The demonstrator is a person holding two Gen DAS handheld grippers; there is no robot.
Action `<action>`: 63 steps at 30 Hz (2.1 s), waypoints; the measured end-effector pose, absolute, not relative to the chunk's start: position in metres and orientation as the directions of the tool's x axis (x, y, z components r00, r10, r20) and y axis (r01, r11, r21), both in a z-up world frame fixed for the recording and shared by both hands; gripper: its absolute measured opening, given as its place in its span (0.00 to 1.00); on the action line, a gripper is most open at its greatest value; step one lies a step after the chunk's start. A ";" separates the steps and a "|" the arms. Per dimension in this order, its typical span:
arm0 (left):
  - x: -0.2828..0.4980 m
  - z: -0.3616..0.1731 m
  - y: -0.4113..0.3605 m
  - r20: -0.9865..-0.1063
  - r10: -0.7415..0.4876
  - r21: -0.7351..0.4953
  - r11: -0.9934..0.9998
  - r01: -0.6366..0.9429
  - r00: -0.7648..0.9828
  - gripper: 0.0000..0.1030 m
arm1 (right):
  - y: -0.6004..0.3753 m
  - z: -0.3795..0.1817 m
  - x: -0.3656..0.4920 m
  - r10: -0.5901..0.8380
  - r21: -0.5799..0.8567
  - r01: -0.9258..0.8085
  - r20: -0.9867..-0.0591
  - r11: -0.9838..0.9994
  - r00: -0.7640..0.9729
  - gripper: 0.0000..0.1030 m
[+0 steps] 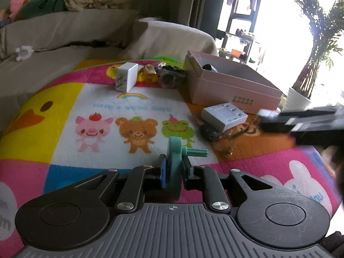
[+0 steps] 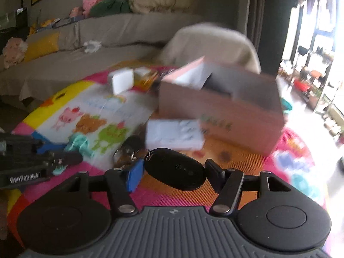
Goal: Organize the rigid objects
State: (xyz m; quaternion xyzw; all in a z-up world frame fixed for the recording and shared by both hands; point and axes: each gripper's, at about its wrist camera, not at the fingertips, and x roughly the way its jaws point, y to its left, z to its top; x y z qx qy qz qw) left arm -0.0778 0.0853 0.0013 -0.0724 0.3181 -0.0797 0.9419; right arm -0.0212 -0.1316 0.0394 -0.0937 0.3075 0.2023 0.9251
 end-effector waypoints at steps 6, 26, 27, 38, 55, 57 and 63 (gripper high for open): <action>-0.087 0.005 0.078 -0.580 -0.274 -0.215 0.960 0.179 0.767 0.15 | -0.159 0.099 -0.044 0.307 -0.102 -0.401 -0.483 0.910 0.820 0.61; -0.019 0.120 0.032 -0.439 -0.380 -0.123 0.923 0.365 0.814 0.14 | -0.241 0.138 -0.088 0.291 -0.072 -0.324 -0.291 0.943 0.911 0.61; -0.029 0.112 0.031 -0.472 -0.363 -0.097 0.927 0.362 0.803 0.15 | -0.243 0.132 -0.088 0.298 -0.066 -0.331 -0.300 0.941 0.906 0.61; -0.065 0.030 0.026 -0.703 -0.244 -0.013 0.944 0.331 0.668 0.15 | -0.231 0.070 -0.063 0.295 -0.023 -0.338 -0.436 0.941 0.850 0.61; -0.071 0.022 0.005 -0.684 -0.236 0.039 0.933 0.357 0.691 0.38 | -0.218 -0.003 -0.041 0.273 0.007 -0.335 -0.599 0.942 0.753 0.65; -0.071 0.022 0.002 -0.683 -0.252 0.035 0.927 0.374 0.686 0.49 | -0.219 -0.004 -0.043 0.276 0.003 -0.340 -0.590 0.941 0.759 0.65; -0.068 0.017 -0.014 -0.681 -0.281 0.038 0.909 0.416 0.677 0.76 | -0.220 -0.004 -0.045 0.280 0.004 -0.341 -0.580 0.940 0.765 0.66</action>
